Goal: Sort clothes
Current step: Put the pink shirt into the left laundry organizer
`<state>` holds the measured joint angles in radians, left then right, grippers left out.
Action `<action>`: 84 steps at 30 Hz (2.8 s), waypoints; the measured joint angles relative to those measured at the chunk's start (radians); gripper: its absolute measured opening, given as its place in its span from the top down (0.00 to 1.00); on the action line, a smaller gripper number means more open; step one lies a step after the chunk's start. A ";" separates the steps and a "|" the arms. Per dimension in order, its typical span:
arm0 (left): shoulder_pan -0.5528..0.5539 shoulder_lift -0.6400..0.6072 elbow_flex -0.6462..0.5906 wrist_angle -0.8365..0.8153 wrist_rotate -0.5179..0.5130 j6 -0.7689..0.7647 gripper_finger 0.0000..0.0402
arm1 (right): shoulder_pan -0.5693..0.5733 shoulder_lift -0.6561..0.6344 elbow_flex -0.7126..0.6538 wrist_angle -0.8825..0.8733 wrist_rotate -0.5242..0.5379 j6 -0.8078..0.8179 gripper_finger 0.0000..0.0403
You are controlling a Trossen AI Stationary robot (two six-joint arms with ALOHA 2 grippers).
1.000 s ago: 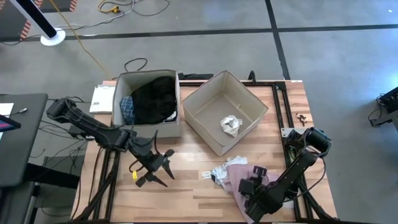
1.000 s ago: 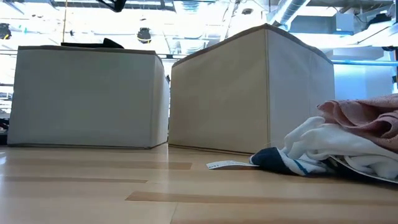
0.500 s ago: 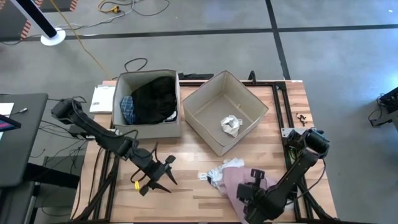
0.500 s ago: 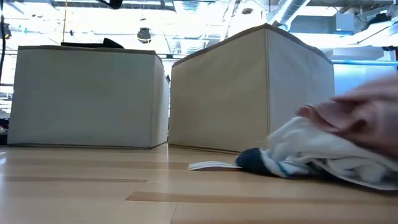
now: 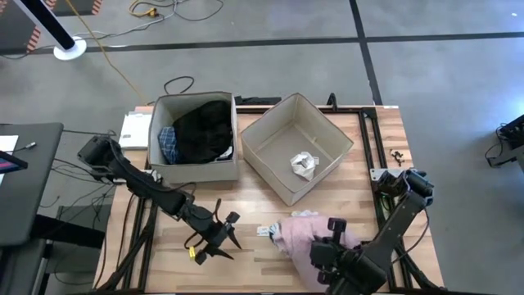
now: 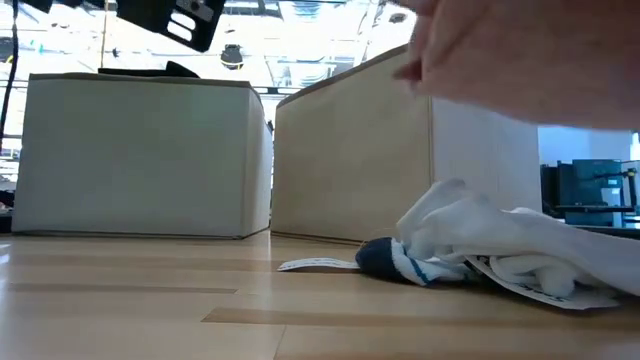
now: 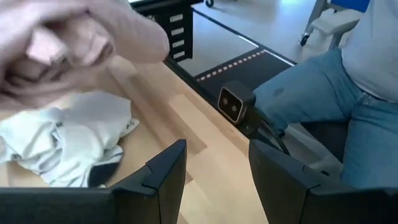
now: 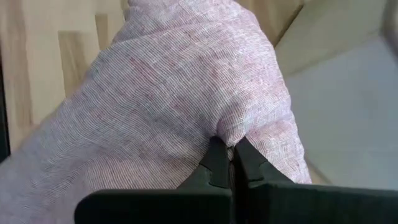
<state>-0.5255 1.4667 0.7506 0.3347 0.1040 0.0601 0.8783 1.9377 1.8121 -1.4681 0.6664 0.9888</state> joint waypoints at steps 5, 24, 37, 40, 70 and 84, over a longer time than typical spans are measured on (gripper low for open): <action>0.000 0.039 0.000 0.051 0.000 0.005 0.58 | -0.002 0.000 0.050 -0.016 0.062 -0.047 1.00; -0.003 0.041 0.000 0.187 -0.025 0.063 0.61 | -0.067 -0.002 0.251 -0.024 0.290 -0.311 1.00; -0.003 0.041 0.000 0.187 -0.035 0.061 0.61 | -0.225 -0.002 0.454 -0.051 0.419 -0.633 1.00; -0.003 0.041 0.000 0.187 -0.035 0.063 0.61 | -0.279 -0.003 0.521 -0.050 0.436 -0.722 1.00; -0.003 0.041 -0.001 0.156 -0.036 0.110 0.61 | -0.922 -0.128 0.338 -0.058 0.089 -0.794 1.00; -0.003 0.041 -0.001 0.143 -0.040 0.081 0.61 | -1.011 -0.129 -0.062 0.052 0.021 -0.656 1.00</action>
<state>-0.5289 1.5074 0.7498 0.4779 0.0641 0.1410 -0.1330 1.8091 1.7497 -1.4164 0.6872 0.3329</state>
